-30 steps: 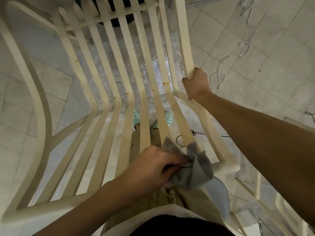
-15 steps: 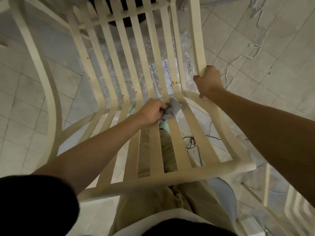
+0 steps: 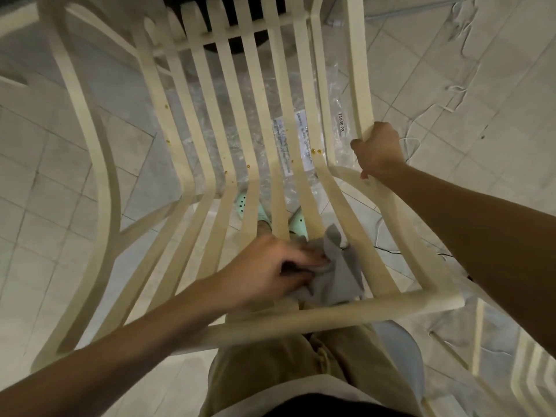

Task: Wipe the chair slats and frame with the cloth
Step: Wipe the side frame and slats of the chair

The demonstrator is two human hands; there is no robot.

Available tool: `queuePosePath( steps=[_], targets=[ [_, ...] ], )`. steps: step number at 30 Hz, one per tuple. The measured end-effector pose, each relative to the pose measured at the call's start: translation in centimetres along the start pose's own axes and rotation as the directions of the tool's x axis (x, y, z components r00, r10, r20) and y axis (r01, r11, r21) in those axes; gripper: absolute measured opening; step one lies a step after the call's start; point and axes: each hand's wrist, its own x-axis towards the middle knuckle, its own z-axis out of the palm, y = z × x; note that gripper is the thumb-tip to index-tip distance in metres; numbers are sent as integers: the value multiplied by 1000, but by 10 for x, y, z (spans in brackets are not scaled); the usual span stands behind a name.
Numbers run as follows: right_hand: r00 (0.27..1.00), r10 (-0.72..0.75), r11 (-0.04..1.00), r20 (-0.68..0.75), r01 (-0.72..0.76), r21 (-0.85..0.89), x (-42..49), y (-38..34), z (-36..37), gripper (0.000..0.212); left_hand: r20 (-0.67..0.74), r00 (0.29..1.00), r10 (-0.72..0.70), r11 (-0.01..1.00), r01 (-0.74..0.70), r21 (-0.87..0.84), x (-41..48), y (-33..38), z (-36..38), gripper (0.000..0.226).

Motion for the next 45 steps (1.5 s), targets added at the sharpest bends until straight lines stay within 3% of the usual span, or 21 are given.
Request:
queuePosePath(
  steps=[3,6,10,14,18,22,25,32,37,42,45],
  targets=[
    [1000,5,1000,-6,-5,-1,1,2,0,24,67,996,-51,993,58,-104,-15,15,3,43],
    [1000,11,1000,-9,-11,-16,2,2,1,28,81,997,14,994,-5,-106,-21,18,4,47],
    [1000,6,999,-19,-7,-32,2,2,1,30,-15,1000,13,999,-12,48,-9,-8,-2,28],
    [1000,8,999,-26,-9,-39,2,2,1,33,-87,985,-151,956,168,241,33,-54,-5,24],
    [999,15,997,-29,-17,-71,0,1,0,33,-97,966,-238,924,256,284,81,-84,-19,26],
    [1000,15,998,-26,-16,-68,0,0,0,33,-159,949,-272,873,313,374,103,-101,-35,9],
    [1000,-1,999,-19,0,-45,-1,-2,-1,29,-152,945,-290,863,327,384,98,-105,-32,15],
    [1000,-3,999,-9,2,-45,-8,-5,-4,25,-132,953,-271,925,296,239,48,-67,-24,18],
    [1000,6,998,-15,-7,-62,-10,-7,-5,30,-63,985,-158,987,160,14,-17,-5,-17,42],
    [1000,-8,996,-12,6,-93,-10,-7,-5,27,-49,985,-163,974,153,-168,-67,32,-6,35],
    [1000,-9,997,-12,8,-73,-8,-6,-4,27,-110,976,-186,972,167,-164,-80,31,-3,33]
  ],
)
